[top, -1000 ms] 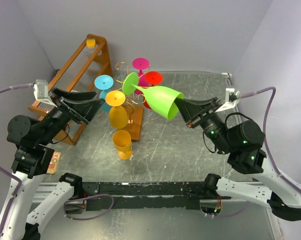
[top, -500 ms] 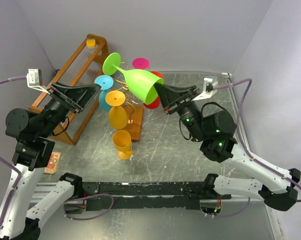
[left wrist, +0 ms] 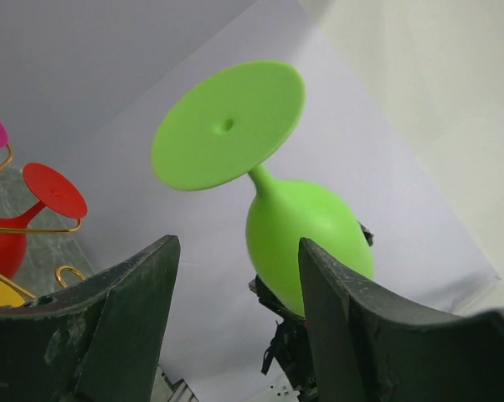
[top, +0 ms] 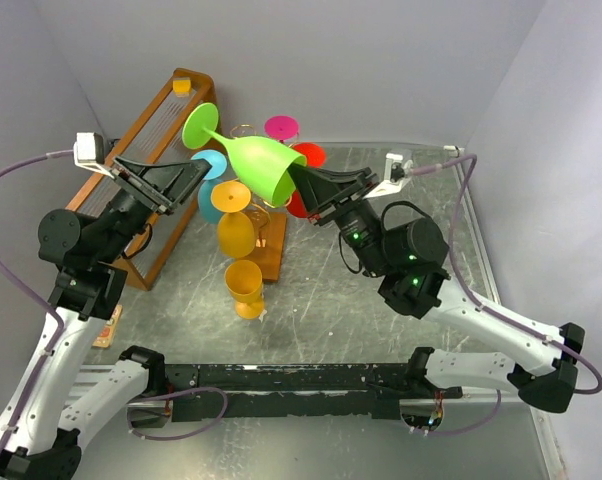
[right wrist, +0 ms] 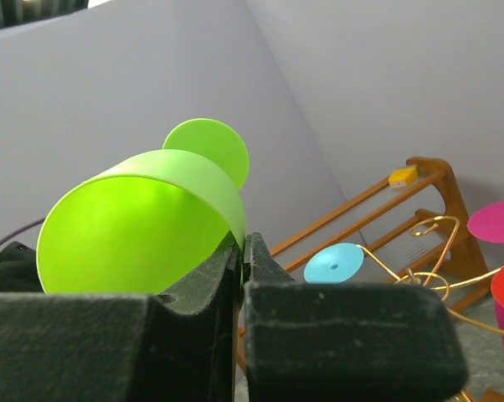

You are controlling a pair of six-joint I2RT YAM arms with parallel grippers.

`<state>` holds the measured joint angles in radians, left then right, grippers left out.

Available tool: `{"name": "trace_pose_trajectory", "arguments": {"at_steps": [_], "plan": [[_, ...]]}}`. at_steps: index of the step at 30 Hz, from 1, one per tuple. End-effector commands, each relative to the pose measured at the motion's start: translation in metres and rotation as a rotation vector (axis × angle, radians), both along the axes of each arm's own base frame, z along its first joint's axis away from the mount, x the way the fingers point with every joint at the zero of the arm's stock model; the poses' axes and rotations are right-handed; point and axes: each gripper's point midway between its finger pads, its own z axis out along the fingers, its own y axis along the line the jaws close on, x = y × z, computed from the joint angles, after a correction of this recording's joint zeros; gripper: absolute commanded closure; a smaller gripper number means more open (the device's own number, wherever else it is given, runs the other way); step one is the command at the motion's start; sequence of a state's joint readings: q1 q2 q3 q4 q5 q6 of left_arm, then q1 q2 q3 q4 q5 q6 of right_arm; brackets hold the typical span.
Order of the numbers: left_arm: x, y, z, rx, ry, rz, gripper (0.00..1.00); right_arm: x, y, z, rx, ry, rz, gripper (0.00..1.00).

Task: Place the wine glass upside down on the wine glass rack

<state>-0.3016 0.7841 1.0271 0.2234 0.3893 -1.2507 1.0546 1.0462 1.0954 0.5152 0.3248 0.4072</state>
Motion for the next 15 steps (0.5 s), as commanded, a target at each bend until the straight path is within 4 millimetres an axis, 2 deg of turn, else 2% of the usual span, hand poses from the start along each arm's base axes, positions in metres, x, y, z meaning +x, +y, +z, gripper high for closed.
{"name": "trace_pose_trajectory", "arguments": {"at_steps": [1,3,6,15], "plan": [[-0.017,0.004,0.022,-0.05,-0.1,-0.02,0.28,-0.002,0.012,-0.003,0.013,-0.001,0.046,1.0],[-0.022,0.008,0.027,-0.06,-0.134,-0.007,0.22,-0.004,0.018,-0.005,0.007,-0.007,0.075,1.0],[-0.023,0.011,0.027,-0.074,-0.148,0.012,0.17,-0.011,0.025,-0.007,0.0,-0.032,0.122,1.0],[-0.013,0.021,0.021,-0.087,-0.094,0.088,0.22,-0.026,0.043,-0.012,-0.024,-0.08,0.232,1.0]]}}
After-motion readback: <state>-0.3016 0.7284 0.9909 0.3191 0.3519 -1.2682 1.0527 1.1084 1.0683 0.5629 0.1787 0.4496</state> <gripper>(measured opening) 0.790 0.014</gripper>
